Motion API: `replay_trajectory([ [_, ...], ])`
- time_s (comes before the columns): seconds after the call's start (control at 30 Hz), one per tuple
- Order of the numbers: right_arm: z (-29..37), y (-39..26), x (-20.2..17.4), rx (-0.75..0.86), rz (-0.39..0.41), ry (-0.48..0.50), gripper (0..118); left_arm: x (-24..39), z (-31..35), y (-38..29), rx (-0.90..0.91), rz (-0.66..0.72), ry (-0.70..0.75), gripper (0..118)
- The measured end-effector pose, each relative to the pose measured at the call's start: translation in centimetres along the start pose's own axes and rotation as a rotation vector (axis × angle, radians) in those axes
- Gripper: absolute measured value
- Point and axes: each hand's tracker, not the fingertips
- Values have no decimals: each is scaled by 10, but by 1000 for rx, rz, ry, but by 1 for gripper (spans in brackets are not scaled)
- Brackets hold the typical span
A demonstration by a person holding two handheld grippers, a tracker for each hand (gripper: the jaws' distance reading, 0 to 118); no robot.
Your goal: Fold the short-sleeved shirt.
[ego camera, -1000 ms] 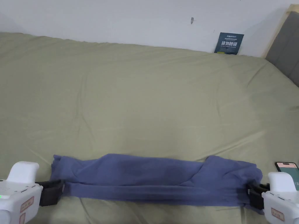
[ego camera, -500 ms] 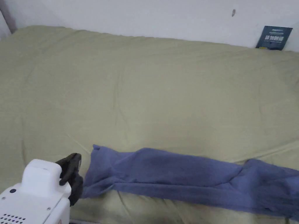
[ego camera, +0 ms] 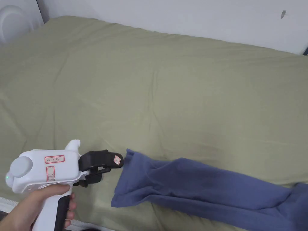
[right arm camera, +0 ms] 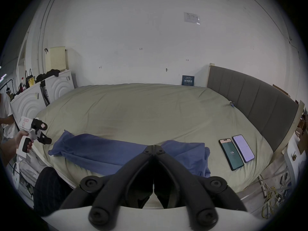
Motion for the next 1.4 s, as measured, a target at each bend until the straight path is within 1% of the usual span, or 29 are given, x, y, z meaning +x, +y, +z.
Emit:
replay_trajectory([
  [0.03, -1, 1, -2, -8, -5, 1, 0, -8, -2, 4, 7, 33, -52, 118],
  [0.1, -1, 3, -5, -10, -10, -4, 0, -19, -11, 9, -53, 102, -106, 118],
  [0.17, -4, 4, -6, -16, -15, -11, 0, -32, -36, 9, -149, 130, -170, 118],
  [0.2, -5, 4, -7, -21, -22, -9, 0, -36, -49, 7, -155, 116, -216, 118],
  [0.27, -7, 3, -7, -30, -36, -1, 0, -30, -68, 4, -148, 82, -354, 118],
  [0.37, -7, 0, -11, -38, -36, 10, 0, -34, -100, 10, -180, 114, -439, 118],
  [0.4, -8, 0, -14, -40, -36, 15, 0, -33, -105, 12, -181, 96, -435, 111],
  [0.43, -7, -1, -14, -42, -38, 21, 0, -31, -108, 13, -184, 80, -419, 87],
  [0.47, -6, -1, -14, -44, -39, 25, 0, -29, -107, 14, -183, 44, -371, 7],
  [0.5, -5, -2, -14, -44, -40, 27, 0, -34, -108, 14, -145, 37, -210, 1],
  [0.53, -4, -3, -15, -42, -44, 30, 0, -44, -112, 9, -146, 4, 85, 1],
  [0.57, -4, -4, -14, -41, -49, 36, 0, -42, -112, 5, -184, 33, -159, 1],
  [0.6, -4, -4, -12, -43, -52, 37, 0, -31, -107, 10, -150, 4, -98, 1],
  [0.63, -3, -5, -11, -42, -54, 34, 0, -18, -101, 6, -140, -49, 35, 1],
  [0.7, -2, -6, -9, -34, -71, 38, 0, 7, -91, 2, -102, -202, 189, 1],
  [0.73, -1, -6, -8, -32, -77, 41, 0, 18, -82, 2, -76, -256, 271, 1],
  [0.77, 0, -6, -7, -28, -79, 40, 0, 36, -72, 3, -41, -281, 323, 1],
  [0.8, 1, -6, -6, -21, -81, 40, 0, 45, -61, 5, 7, -312, 418, 1],
  [0.83, 2, -6, -5, -13, -85, 45, 0, 54, -50, 8, 54, -398, 531, 1],
  [0.87, 3, -6, -4, -8, -90, 51, 0, 56, -41, 12, 92, -444, 606, 1],
  [0.93, 5, -7, -3, 4, -97, 63, 0, 59, -23, 20, 126, -485, 796, 1],
  [0.97, 6, -8, -2, 11, -100, 71, 0, 58, -19, 21, 139, -506, 843, 1],
  [1.0, 6, -9, -2, 18, -100, 79, 0, 57, -16, 21, 117, -491, 845, 1],
  [1.03, 6, -9, -3, 21, -100, 85, 0, 62, -9, 24, 108, -463, 812, 1],
  [1.1, 6, -10, -5, 32, -109, 96, 0, 80, 1, 15, 138, -358, 685, 1],
  [1.13, 7, -10, -4, 37, -116, 104, 0, 97, 4, 8, 145, -339, 625, 1],
  [1.23, 9, -14, -2, 51, -134, 122, 0, 148, -10, -10, 126, -397, 477, 3],
  [1.33, 7, -17, -2, 55, -143, 128, 0, 182, -60, -33, 92, -467, 449, 4],
  [1.4, 11, -21, 1, 63, -156, 127, 0, 180, -105, -44, 57, -436, 461, 4],
])
